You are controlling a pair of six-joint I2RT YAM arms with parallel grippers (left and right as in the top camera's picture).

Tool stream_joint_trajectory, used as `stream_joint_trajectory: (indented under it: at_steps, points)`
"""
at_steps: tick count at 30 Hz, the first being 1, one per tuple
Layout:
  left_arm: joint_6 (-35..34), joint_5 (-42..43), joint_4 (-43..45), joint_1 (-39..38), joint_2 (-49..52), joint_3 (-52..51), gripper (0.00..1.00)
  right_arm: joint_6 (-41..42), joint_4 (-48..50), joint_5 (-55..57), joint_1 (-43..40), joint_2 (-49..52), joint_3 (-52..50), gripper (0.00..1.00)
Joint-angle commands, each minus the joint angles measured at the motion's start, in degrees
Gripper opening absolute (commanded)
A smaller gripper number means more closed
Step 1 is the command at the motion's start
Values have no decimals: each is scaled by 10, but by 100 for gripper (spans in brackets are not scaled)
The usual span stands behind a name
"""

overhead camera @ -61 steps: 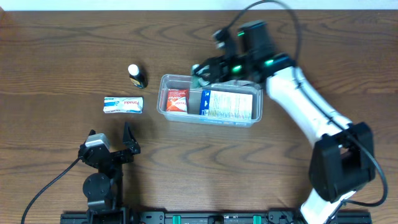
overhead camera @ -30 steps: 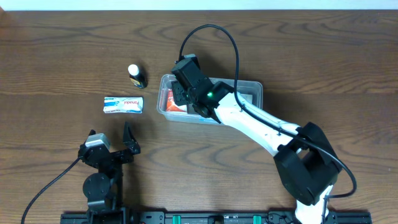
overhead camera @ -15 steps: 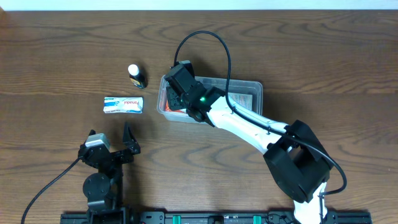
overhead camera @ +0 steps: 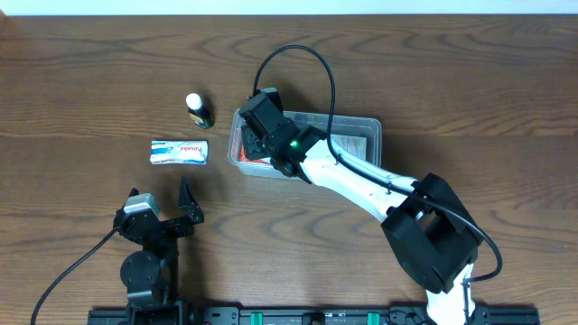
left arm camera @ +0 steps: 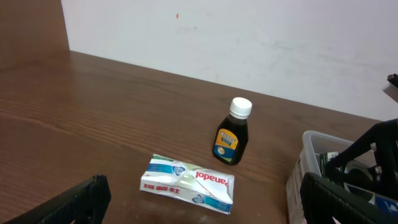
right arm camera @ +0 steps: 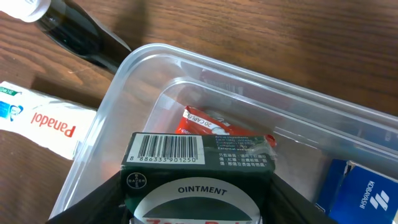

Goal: Pack container
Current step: 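Lower the green tin into the container beside the red packet and release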

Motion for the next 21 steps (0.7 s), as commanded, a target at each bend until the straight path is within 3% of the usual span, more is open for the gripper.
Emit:
stream_joint_trajectory:
  at_steps: [1, 21]
  points:
    - [10, -7, -21, 2, -4, -11, 98, 7, 5, 0, 6, 10, 11, 59]
    - [10, -7, -21, 2, -4, -11, 98, -4, 24, -6, 9, 10, 14, 66]
